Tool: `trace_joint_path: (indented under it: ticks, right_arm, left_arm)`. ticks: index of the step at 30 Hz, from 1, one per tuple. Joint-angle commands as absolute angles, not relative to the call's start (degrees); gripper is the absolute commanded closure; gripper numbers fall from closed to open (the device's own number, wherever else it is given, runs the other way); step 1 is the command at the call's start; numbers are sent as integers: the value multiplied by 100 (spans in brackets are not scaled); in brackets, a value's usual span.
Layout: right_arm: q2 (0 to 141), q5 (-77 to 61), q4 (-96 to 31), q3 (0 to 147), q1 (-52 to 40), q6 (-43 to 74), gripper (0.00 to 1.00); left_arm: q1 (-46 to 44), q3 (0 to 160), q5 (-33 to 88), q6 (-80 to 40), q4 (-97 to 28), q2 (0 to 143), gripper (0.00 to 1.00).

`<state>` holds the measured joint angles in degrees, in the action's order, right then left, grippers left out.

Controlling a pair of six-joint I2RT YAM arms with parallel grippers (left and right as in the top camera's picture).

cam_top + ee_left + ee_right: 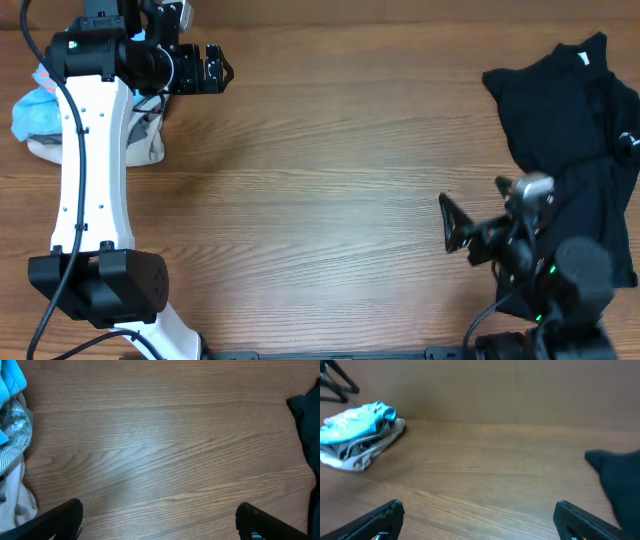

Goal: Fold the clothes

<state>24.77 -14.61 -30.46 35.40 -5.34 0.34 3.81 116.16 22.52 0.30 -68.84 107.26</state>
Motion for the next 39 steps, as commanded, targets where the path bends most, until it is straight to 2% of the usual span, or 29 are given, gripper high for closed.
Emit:
trace_joint_path:
  ticks: [1, 5, 12, 16, 23, 34, 39]
  right_arm:
    - [1763, -1420, -2561, 2733, -563, 69, 0]
    - [1243, -1417, -1848, 1959, -563, 67, 0]
    - [1057, -1417, 318, 803, -563, 75, 0]
    - [915, -1385, 908, 440, -554, 86, 0]
    - [604, -899, 919, 73, -539, 86, 0]
    - [16, -972, -340, 43, -541, 156, 0]
    - [16, -967, -360, 45, -541, 150, 0]
  left_arm:
    - [368, 11644, 2338, -16, -6879, 10801, 0]
    - [368, 11644, 2338, -19, -6879, 10801, 0]
    - [368, 11644, 2338, -19, -6879, 10801, 0]
    - [368, 11644, 2338, -19, -6879, 10801, 0]
    - [368, 11644, 2338, -19, -6879, 10801, 0]
    - [368, 11644, 2338, -19, -6879, 10801, 0]
    - [368, 11644, 2338, -19, -6879, 10801, 0]
